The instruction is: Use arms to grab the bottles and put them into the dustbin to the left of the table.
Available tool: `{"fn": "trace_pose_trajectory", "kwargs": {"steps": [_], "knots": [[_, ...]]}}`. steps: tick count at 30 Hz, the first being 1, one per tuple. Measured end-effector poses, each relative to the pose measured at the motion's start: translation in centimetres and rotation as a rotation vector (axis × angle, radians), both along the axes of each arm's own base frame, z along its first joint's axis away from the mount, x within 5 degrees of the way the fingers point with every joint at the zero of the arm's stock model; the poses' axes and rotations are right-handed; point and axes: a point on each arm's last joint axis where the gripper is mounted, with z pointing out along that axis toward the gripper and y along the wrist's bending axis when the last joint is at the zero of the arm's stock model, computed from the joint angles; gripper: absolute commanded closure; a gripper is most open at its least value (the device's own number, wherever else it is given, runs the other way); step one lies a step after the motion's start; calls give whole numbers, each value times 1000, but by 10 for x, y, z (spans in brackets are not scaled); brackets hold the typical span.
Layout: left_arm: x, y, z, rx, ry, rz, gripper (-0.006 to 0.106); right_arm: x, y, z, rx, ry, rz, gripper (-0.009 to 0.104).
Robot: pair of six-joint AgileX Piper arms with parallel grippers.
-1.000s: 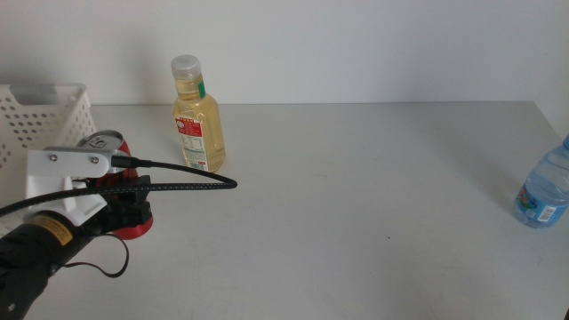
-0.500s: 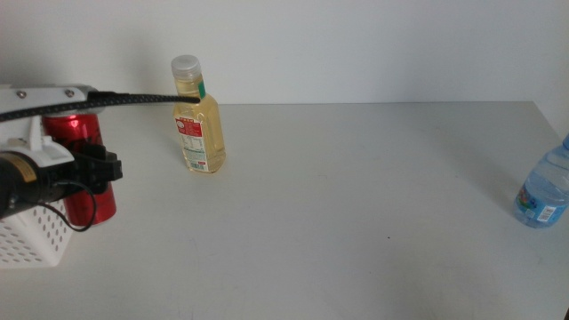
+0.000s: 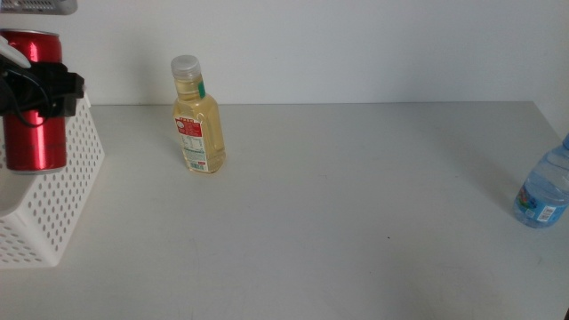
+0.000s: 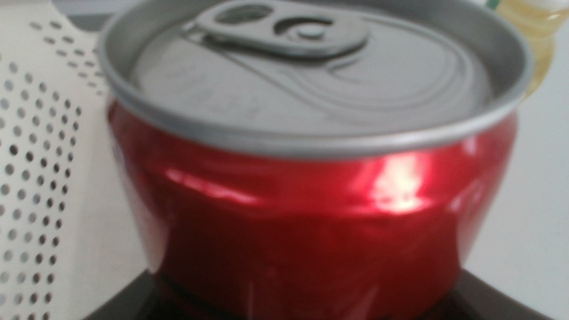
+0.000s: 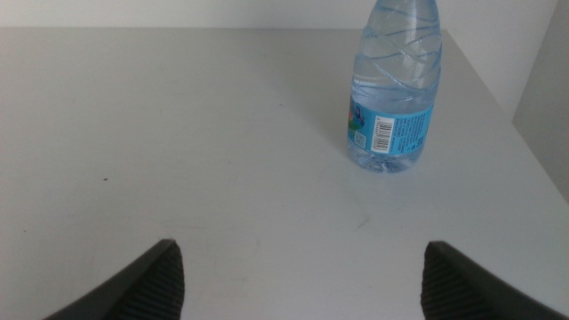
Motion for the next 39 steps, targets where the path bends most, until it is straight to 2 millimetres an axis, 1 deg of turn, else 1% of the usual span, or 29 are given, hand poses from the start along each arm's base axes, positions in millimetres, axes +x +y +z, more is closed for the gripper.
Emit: {"fn": "trace_pose_trajectory", "kwargs": {"steps": [5, 12, 19, 25, 30, 33, 39], "knots": [[17, 20, 9, 36, 130, 5, 102, 0, 0, 0, 0, 0, 0, 1], [42, 49, 22, 70, 204, 11, 102, 0, 0, 0, 0, 0, 0, 1], [67, 73, 19, 98, 292, -12, 102, 0, 0, 0, 0, 0, 0, 1], [86, 99, 7, 103, 346, 2, 102, 0, 0, 0, 0, 0, 0, 1], [95, 118, -11, 100, 391, 10, 102, 0, 0, 0, 0, 0, 0, 1], [100, 125, -24, 89, 420, 2, 102, 0, 0, 0, 0, 0, 0, 1], [115, 128, -55, 58, 487, -14, 102, 0, 0, 0, 1, 0, 0, 1]]}}
